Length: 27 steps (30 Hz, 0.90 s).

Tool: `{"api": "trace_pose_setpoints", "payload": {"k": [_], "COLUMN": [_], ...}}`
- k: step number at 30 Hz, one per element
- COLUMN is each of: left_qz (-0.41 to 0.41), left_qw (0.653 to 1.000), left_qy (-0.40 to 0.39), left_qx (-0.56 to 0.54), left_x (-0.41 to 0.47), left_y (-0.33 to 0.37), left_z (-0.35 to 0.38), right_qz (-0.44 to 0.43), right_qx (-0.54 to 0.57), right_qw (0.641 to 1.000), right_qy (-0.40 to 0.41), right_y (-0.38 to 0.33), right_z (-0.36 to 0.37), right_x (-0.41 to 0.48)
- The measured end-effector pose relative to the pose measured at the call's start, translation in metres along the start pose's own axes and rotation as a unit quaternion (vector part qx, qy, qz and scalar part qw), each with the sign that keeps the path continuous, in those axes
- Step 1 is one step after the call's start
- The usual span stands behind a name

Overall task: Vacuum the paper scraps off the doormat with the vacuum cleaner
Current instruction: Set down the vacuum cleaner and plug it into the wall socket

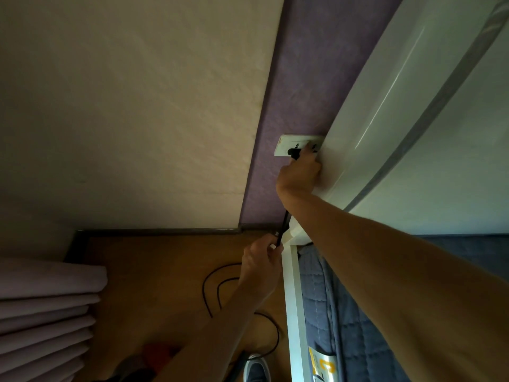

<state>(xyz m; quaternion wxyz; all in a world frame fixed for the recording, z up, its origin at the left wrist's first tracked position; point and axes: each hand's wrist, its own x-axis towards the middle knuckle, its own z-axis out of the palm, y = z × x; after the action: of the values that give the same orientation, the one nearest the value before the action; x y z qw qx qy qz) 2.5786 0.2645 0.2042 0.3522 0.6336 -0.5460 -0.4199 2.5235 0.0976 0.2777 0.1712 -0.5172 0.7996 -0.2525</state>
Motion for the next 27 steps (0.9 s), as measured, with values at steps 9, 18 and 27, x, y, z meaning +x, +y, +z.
{"api": "trace_pose_setpoints", "payload": {"k": [9, 18, 27], "left_qz": [-0.049, -0.132, -0.113], "left_qw": [0.995, 0.957, 0.909], "left_qy": [-0.026, -0.067, 0.0], "left_qx": [0.077, 0.247, 0.401], "left_x": [0.006, 0.04, 0.012], "left_y": [0.027, 0.116, 0.231], "left_z": [-0.03, -0.138, -0.255], "right_qz": [-0.016, -0.274, -0.394], "right_qx": [-0.118, -0.262, -0.287], "right_qw": [0.988, 0.892, 0.834], "right_qy": [-0.094, -0.246, -0.259], "right_y": [-0.01, -0.06, -0.137], "right_z": [-0.024, -0.105, -0.223], "right_x": [0.001, 0.004, -0.02]}}
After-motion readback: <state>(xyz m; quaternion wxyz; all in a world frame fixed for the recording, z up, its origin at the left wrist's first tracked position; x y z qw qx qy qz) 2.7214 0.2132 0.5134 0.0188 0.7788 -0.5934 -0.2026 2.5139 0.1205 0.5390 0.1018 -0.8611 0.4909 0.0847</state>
